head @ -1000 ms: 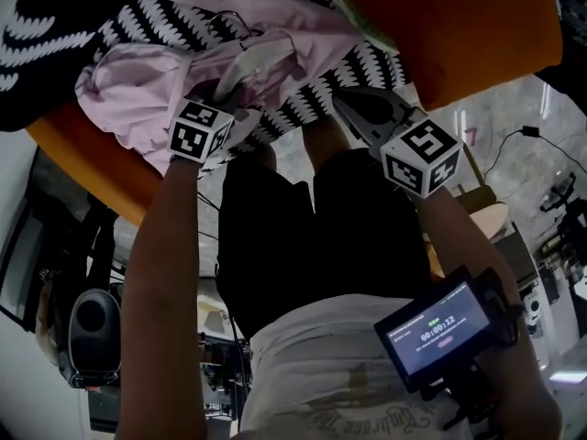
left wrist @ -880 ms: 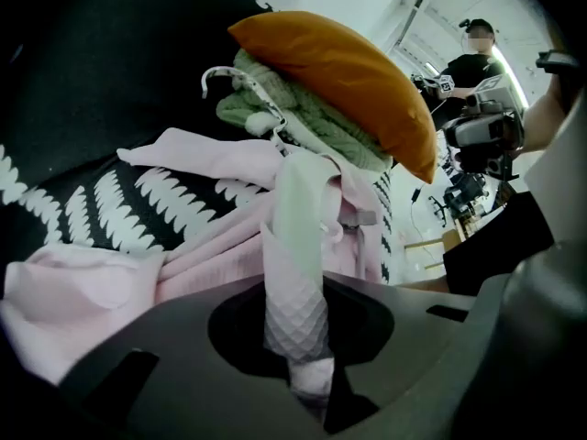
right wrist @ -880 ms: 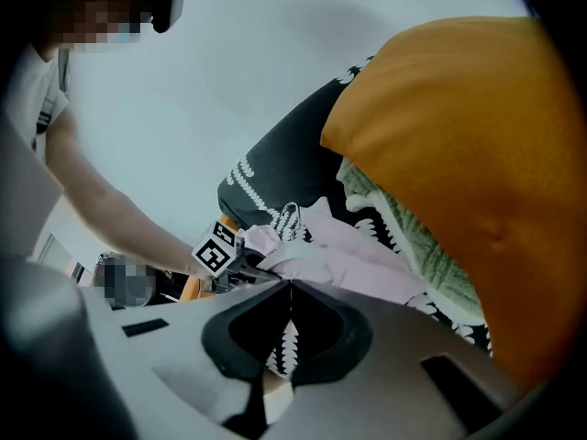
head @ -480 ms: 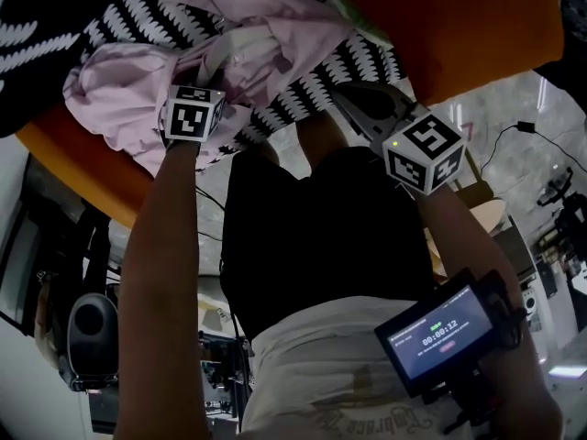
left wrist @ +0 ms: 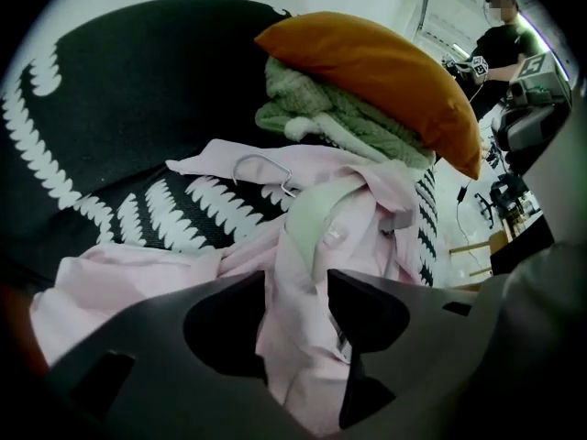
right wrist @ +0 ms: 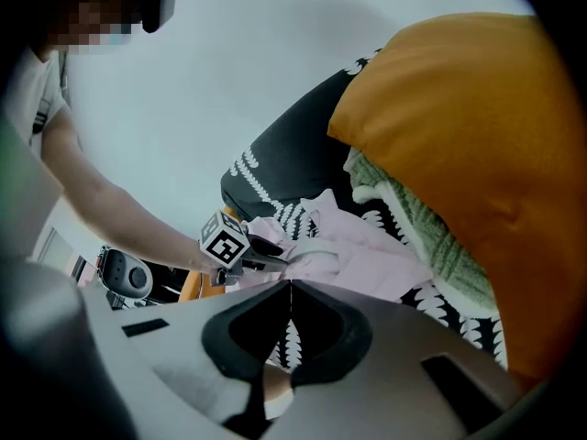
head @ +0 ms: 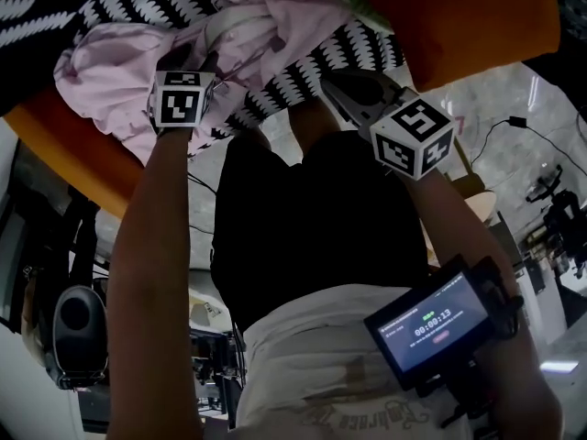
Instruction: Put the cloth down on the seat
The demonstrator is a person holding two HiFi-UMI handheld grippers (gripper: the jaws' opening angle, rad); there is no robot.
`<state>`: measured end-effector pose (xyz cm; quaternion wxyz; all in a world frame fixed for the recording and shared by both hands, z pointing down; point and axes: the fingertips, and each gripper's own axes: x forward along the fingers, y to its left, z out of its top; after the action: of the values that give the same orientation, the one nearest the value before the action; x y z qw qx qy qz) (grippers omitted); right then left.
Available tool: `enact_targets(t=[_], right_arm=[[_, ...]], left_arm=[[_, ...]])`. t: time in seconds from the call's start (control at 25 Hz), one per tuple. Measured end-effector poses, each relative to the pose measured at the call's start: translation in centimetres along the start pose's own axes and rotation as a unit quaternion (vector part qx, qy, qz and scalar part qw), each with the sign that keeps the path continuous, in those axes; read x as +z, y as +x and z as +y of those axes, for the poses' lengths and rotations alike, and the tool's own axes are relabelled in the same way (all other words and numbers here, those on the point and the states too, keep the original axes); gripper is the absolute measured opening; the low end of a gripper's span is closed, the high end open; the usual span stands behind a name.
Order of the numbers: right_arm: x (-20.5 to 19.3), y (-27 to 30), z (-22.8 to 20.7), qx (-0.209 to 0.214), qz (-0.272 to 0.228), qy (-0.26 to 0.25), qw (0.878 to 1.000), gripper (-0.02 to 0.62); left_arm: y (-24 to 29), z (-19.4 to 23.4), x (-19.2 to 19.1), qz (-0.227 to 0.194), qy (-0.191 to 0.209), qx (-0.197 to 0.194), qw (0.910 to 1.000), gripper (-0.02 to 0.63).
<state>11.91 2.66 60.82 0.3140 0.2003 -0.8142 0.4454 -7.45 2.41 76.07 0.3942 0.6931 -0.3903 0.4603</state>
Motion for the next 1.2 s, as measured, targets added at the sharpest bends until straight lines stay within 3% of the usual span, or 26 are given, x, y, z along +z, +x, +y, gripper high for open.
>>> enact_targets(t=[0.44,0.8,1.2], right_arm=[[1.3,1.7,4.4,0.014,0.000,-0.025,1.000,0.015],[1.0,1.1,9.8,0.000,-0.008,-0.045,0.999,0.015],[2.5,-0.6,14.1,-0.018,-0.022,-0.050,0.998,0.015]], left_arm=[[-6.0,0.9,-4.2,-0.007,0.002,0.016,0.9998,0.216],[-13.0,-1.8,-9.0,-0.013,0.012,-0.026,0.9995,0.170],[-20.4,-2.7,-13.2,-0.005,0.013,-0.033,0.9993,0.093]])
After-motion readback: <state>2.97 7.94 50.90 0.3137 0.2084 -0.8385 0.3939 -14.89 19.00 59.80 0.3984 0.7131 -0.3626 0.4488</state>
